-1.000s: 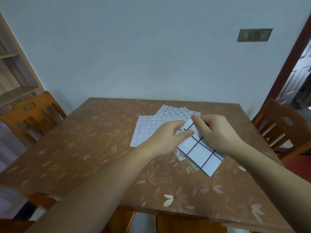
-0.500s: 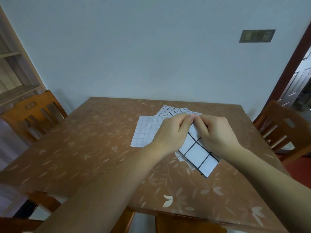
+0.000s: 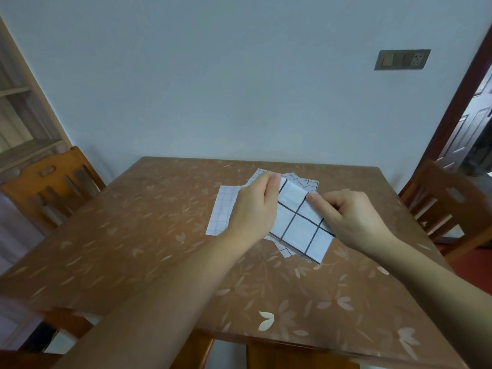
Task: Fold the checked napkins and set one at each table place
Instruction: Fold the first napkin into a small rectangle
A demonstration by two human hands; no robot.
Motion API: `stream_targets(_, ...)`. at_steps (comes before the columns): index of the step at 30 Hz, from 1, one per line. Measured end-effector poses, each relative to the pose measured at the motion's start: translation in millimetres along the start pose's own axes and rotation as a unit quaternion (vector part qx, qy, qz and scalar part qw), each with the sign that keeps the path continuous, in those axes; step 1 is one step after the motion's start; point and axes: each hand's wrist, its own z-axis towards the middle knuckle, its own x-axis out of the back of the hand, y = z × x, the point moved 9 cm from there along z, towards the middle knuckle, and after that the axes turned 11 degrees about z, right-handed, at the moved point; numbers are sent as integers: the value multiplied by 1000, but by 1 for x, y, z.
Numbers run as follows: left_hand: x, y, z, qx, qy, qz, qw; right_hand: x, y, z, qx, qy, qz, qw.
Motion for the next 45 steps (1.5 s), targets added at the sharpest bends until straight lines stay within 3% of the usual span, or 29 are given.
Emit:
stream_targets(3,-7,-7,2,33,-110,-11,993,-4,-2,1,10,-50,-28,998)
stream_targets(8,-16,12,2,-61,-221,110,967,-18,-20,0,38,-136,-29,990)
stream_targets(12,-9,16,6,-92,-146,127,977,-15,2,-1,-97,-102,171,975)
stream_targets(15,0,13,6,-76,-66,109,989,-34,23,-15,-232,-102,352,901)
stream_targets(17,7,8,6,-60,-22,99,993,-38,27,-21,-247,-88,375,889)
stream_targets(21,14,-2,4,-44,10,87,995,-16,29,-15,-202,-24,277,939)
stream_targets(23,12,-6,4,-35,-27,88,995,-8,22,-11,-178,-37,245,952)
stream_targets(28,-21,-10,-7,16,-257,36,965,-8,7,-8,-166,-129,199,957)
stream_targets(31,-35,-5,-16,21,-296,29,954,-8,7,-8,-172,-144,198,954)
stream_targets(34,-32,-6,-10,36,-240,-6,970,-4,15,-9,-192,-94,284,935)
stream_targets(37,-24,-5,-3,35,-141,-37,989,-32,29,-25,-280,-133,440,843)
stream_targets(39,-21,-1,-2,20,-85,-40,995,-50,33,-36,-304,-155,467,816)
stream_targets(45,-20,-22,-4,77,-24,-40,996,-41,51,-34,-270,-104,390,874)
